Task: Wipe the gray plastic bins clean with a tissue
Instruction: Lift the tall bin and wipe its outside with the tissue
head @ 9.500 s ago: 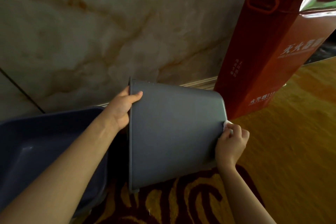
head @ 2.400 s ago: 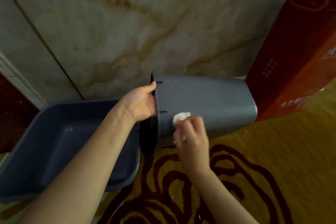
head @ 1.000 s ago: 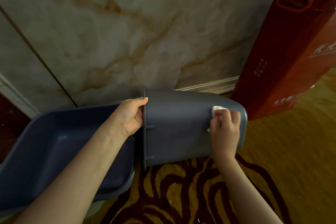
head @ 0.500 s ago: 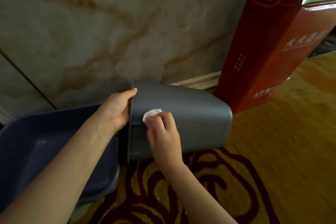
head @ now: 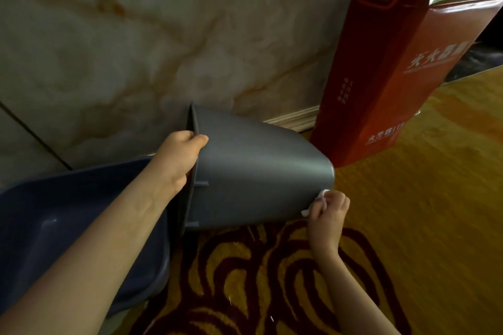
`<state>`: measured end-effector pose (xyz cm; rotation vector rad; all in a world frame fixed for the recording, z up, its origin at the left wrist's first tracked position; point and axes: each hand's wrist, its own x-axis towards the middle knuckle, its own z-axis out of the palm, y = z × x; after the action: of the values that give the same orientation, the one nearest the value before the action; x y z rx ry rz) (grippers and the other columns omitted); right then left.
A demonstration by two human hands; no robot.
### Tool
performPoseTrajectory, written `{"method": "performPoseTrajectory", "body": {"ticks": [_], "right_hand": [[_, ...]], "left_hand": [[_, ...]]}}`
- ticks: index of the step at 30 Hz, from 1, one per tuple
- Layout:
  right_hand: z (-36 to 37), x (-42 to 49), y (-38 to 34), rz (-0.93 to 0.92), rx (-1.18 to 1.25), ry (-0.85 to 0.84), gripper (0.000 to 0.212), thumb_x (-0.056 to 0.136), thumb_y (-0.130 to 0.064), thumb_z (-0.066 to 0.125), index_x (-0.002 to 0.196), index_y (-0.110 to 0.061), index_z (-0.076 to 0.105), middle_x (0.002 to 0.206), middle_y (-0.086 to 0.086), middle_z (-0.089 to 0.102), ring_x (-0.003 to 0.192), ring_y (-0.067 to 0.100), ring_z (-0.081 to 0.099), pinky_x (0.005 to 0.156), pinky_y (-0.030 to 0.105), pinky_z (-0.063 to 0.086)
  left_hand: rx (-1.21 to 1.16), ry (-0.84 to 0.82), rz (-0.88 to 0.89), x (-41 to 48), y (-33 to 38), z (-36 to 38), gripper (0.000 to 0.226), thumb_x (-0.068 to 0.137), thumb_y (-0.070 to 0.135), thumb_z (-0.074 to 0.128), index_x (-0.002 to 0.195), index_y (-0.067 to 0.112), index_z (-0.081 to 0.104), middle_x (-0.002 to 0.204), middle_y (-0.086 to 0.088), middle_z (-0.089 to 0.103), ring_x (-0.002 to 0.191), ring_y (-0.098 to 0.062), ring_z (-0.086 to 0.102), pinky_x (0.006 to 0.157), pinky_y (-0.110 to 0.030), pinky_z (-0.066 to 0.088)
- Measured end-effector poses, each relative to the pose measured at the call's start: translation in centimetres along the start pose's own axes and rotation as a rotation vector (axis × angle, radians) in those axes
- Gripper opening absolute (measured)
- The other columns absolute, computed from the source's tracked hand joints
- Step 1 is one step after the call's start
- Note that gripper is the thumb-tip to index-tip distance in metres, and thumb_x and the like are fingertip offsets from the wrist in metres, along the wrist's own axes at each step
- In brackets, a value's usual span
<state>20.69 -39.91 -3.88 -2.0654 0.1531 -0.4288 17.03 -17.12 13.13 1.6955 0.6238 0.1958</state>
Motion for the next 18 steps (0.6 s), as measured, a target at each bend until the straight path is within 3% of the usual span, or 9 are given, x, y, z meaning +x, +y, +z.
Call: {"method": "performPoseTrajectory", "body": {"ticks": [2, 5, 7, 9, 11, 13, 16, 18], "right_hand": [[0.2, -0.1, 0.3, 0.032, -0.010, -0.058, 0.018, 0.091, -0.007, 0.046, 0.090, -0.023, 0.038, 0.099, 0.002, 0.042, 0.074, 0.005, 0.045, 0.055, 0.016, 0.037], [0.3, -0.3, 1.0, 0.133, -0.031, -0.140, 0.016, 0.091, -0.008, 0.047, 0.092, -0.023, 0.041, 0.102, 0.003, 0.046, 0.075, 0.008, 0.047, 0.058, 0.017, 0.039], [0.0, -0.3, 1.3, 0.349, -0.002, -0.096, 0.007, 0.092, -0.013, 0.048, 0.098, -0.016, 0.046, 0.107, 0.008, 0.049, 0.078, 0.012, 0.050, 0.063, 0.025, 0.043], [-0.6, 0.0, 0.8, 0.461, 0.023, 0.005, 0.012, 0.093, -0.017, 0.048, 0.102, -0.010, 0.050, 0.110, 0.011, 0.050, 0.083, 0.018, 0.050, 0.067, 0.031, 0.046], [-1.2, 0.5, -1.2, 0.314, 0.054, 0.063, 0.006, 0.091, -0.014, 0.050, 0.097, -0.012, 0.051, 0.106, 0.008, 0.050, 0.085, 0.017, 0.050, 0.066, 0.027, 0.047], [-1.2, 1.0, -4.9, 0.044, 0.077, 0.026, 0.009, 0.087, -0.008, 0.054, 0.090, -0.015, 0.052, 0.098, 0.004, 0.050, 0.083, 0.014, 0.050, 0.065, 0.016, 0.039], [-0.1, 1.2, -10.2, -0.291, 0.134, -0.171, 0.011, 0.084, -0.006, 0.058, 0.084, -0.016, 0.054, 0.090, -0.002, 0.048, 0.074, 0.001, 0.045, 0.065, 0.006, 0.036], [0.7, 1.2, -11.8, -0.330, 0.131, -0.305, 0.006, 0.085, -0.009, 0.057, 0.087, -0.015, 0.056, 0.090, -0.003, 0.047, 0.072, 0.002, 0.042, 0.065, 0.001, 0.033]], "left_hand": [[0.090, -0.032, 0.049, -0.4, 0.3, 0.0, 0.016, 0.090, 0.013, 0.050, 0.083, 0.004, 0.061, 0.105, -0.027, 0.063, 0.104, -0.039, 0.058, 0.100, -0.055, 0.041], [0.205, -0.067, 0.126, -1.1, 0.5, 0.2, 0.018, 0.090, 0.014, 0.049, 0.096, 0.002, 0.060, 0.102, -0.024, 0.064, 0.099, -0.037, 0.059, 0.093, -0.054, 0.043], [0.278, -0.070, 0.162, -1.5, 0.5, 0.2, 0.016, 0.090, 0.014, 0.047, 0.097, 0.007, 0.060, 0.102, -0.024, 0.064, 0.098, -0.039, 0.059, 0.087, -0.049, 0.047], [0.330, -0.058, 0.187, -1.7, 0.7, 0.1, 0.020, 0.090, 0.014, 0.046, 0.102, 0.005, 0.059, 0.104, -0.030, 0.063, 0.098, -0.044, 0.058, 0.084, -0.050, 0.048], [0.367, -0.056, 0.199, -1.8, 1.0, -0.1, 0.025, 0.091, 0.015, 0.045, 0.109, 0.003, 0.057, 0.104, -0.031, 0.063, 0.097, -0.045, 0.059, 0.086, -0.056, 0.047], [0.393, -0.064, 0.222, -2.0, 1.3, -0.1, 0.023, 0.091, 0.014, 0.045, 0.105, 0.002, 0.058, 0.104, -0.031, 0.063, 0.097, -0.045, 0.059, 0.087, -0.059, 0.047], [0.448, -0.076, 0.273, -2.2, 1.4, 0.3, 0.021, 0.090, 0.013, 0.046, 0.100, -0.001, 0.058, 0.100, -0.032, 0.064, 0.093, -0.045, 0.060, 0.083, -0.056, 0.047], [0.494, -0.087, 0.295, -2.4, 1.4, 0.4, 0.020, 0.090, 0.014, 0.047, 0.100, 0.002, 0.059, 0.097, -0.030, 0.065, 0.091, -0.044, 0.061, 0.080, -0.053, 0.048]]}}
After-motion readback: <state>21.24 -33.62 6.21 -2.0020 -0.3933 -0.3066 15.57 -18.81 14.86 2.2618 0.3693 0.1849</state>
